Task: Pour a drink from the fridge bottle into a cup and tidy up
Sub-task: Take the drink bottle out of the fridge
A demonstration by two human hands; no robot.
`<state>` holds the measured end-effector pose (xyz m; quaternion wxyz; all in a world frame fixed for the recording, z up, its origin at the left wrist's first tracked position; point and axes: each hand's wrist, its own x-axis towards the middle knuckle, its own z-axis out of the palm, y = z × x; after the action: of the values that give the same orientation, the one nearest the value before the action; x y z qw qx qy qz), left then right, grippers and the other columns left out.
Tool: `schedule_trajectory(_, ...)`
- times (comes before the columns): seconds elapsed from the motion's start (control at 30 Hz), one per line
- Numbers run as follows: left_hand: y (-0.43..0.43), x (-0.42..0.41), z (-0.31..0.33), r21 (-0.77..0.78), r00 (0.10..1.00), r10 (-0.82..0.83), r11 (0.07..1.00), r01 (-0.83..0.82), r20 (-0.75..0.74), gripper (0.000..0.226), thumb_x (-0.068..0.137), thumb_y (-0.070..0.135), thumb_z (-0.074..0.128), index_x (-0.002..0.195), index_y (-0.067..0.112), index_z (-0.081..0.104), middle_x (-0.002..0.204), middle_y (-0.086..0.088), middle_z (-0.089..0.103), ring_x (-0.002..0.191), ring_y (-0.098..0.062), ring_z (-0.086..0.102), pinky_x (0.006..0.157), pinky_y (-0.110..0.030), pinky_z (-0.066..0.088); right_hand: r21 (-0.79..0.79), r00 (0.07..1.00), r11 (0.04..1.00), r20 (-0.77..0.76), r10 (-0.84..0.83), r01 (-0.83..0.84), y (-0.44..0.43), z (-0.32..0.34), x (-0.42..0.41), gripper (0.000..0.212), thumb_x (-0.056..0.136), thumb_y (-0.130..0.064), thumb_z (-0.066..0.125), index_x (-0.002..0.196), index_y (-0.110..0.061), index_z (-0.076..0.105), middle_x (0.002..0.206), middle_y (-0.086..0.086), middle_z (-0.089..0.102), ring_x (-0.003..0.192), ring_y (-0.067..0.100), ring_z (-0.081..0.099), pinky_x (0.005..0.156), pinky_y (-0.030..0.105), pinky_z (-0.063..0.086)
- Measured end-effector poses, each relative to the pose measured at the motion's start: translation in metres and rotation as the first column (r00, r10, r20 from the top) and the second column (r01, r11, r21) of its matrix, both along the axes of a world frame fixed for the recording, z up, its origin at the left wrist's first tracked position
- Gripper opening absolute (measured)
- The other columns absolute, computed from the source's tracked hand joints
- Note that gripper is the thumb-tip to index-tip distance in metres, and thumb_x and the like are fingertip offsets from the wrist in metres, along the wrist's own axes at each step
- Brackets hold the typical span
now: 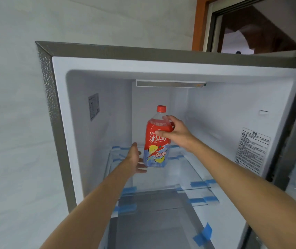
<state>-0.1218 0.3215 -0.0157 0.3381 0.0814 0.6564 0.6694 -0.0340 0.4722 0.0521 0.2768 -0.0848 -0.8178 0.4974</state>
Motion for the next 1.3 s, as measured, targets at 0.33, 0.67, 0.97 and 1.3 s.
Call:
schedule_trajectory(0.33, -0.009, 0.008, 0.001, 0.285, 0.957, -0.065, 0.958, -0.019, 0.284, 0.064, 0.102, 0.055, 0.028, 0.121, -0.002, 0.049, 0.110, -0.026, 0.063, 0.100, -0.043, 0.064, 0.088, -0.059, 0.051, -0.025, 1.000, 1.000, 0.012, -0.006, 0.006, -0.018, 0.006, 0.026, 0.071, 0.067, -0.031, 0.087, 0.128, -0.024, 0.052, 0.122, 0.001, 0.065, 0.105, 0.022, 0.068, 0.087, 0.047, 0.059)
schedule_trajectory(0.67, -0.032, 0.036, -0.009, 0.243, 0.947, -0.132, 0.968, 0.060, 0.292, 0.064, 0.102, 0.053, 0.027, 0.136, 0.000, 0.041, 0.114, -0.029, 0.059, 0.100, -0.045, 0.062, 0.095, -0.063, 0.047, 0.009, 0.993, 0.994, 0.042, -0.107, 0.107, -0.047, -0.002, 0.076, 0.077, 0.067, -0.036, 0.086, 0.135, -0.023, 0.051, 0.127, 0.001, 0.064, 0.109, 0.022, 0.065, 0.089, 0.048, 0.058)
schedule_trajectory(0.97, -0.046, 0.070, 0.004, 0.195, 0.953, -0.125, 0.978, 0.072, 0.276, 0.066, 0.102, 0.056, 0.026, 0.138, 0.003, 0.041, 0.134, -0.028, 0.054, 0.110, -0.045, 0.061, 0.095, -0.063, 0.047, 0.052, 0.995, 0.994, 0.034, -0.094, 0.092, -0.059, 0.005, 0.108, 0.070, 0.075, -0.031, 0.083, 0.136, -0.024, 0.049, 0.127, -0.002, 0.060, 0.111, 0.021, 0.062, 0.088, 0.040, 0.058)
schedule_trajectory(1.3, -0.059, 0.123, 0.019, 0.158, 0.972, -0.060, 0.987, 0.024, 0.227, 0.067, 0.101, 0.057, 0.028, 0.138, 0.003, 0.042, 0.131, -0.028, 0.055, 0.112, -0.047, 0.059, 0.089, -0.063, 0.047, 0.036, 1.000, 0.999, -0.004, -0.026, 0.026, -0.068, 0.010, 0.154, 0.074, 0.075, -0.030, 0.083, 0.136, -0.025, 0.043, 0.123, -0.003, 0.056, 0.108, 0.020, 0.060, 0.088, 0.039, 0.057)
